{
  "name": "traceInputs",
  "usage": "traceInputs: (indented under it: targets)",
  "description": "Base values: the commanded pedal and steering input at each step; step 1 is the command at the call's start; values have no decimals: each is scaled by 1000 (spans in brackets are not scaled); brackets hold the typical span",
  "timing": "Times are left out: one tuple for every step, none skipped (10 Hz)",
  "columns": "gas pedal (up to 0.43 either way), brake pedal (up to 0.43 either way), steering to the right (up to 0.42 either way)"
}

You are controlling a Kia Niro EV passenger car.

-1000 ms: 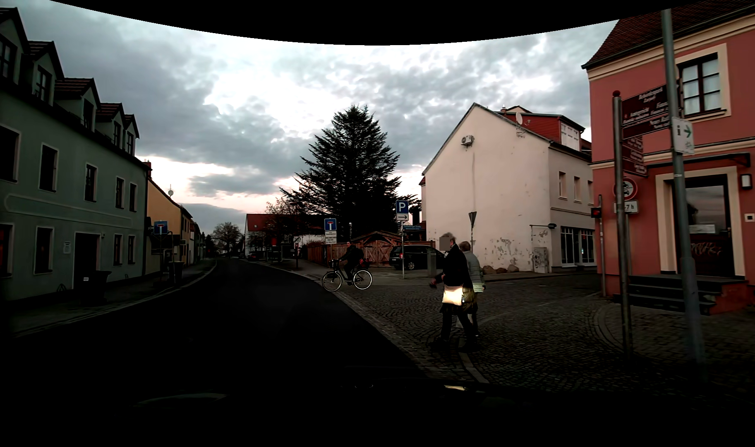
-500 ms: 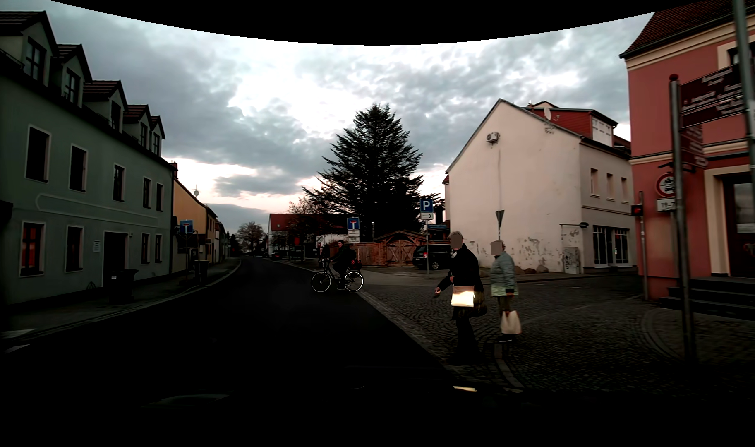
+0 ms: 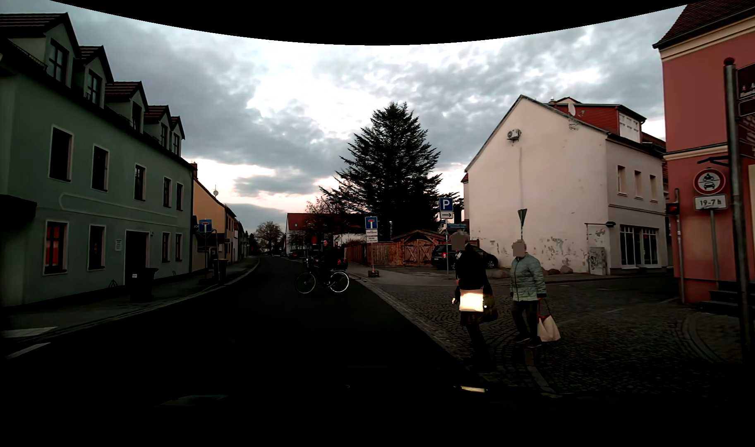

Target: Follow the waypoints while adhering to traffic rules and regulations

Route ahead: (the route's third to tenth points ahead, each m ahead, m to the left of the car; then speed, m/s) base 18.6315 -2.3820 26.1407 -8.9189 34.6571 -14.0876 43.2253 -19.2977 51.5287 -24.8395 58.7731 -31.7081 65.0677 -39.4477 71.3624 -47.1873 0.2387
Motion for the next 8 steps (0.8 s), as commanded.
traceInputs:
  targets:
    - [0, 244, -758]
    - [0, 238, -758]
    - [0, 232, -757]
    - [0, 232, -758]
    - [0, 250, -757]
    - [0, 280, -757]
    - [0, 305, -758]
    - [0, 317, -757]
